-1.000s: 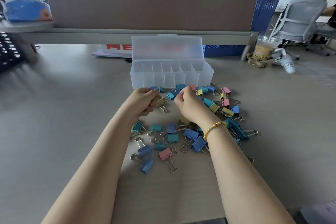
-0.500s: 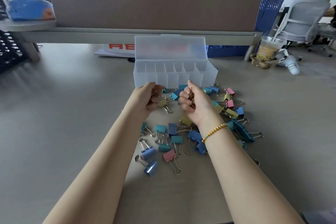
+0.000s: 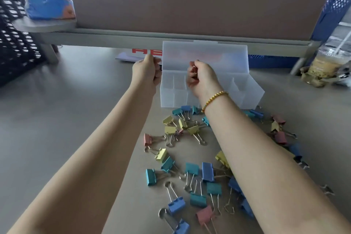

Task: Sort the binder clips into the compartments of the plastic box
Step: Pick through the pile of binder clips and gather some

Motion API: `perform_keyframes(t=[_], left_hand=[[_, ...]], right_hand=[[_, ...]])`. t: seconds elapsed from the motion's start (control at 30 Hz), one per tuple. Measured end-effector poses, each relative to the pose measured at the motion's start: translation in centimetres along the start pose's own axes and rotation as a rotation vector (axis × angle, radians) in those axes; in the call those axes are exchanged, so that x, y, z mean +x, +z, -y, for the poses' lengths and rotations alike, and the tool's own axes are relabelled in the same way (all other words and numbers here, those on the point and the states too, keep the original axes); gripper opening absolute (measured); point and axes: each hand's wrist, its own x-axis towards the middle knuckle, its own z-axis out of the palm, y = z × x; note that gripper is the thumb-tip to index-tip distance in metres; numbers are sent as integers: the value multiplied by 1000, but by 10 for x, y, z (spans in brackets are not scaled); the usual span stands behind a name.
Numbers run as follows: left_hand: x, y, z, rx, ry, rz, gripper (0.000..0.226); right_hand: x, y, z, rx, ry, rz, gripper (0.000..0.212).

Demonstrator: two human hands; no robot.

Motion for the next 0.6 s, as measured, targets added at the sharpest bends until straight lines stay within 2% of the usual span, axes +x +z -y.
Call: perform_keyframes(t=[0.23,0.43,0.6], left_hand=[[24,-6,-3,-25,72,-45,34],[39,-2,-1,-30,84,-43,35],[48,1,1,-29,86,-61,35]], right_hand=[[40,46,-16,-268,51,-81,31],[46,53,-22,-538,66,-62,33],[45,57,-28,-573,75,-36,33]])
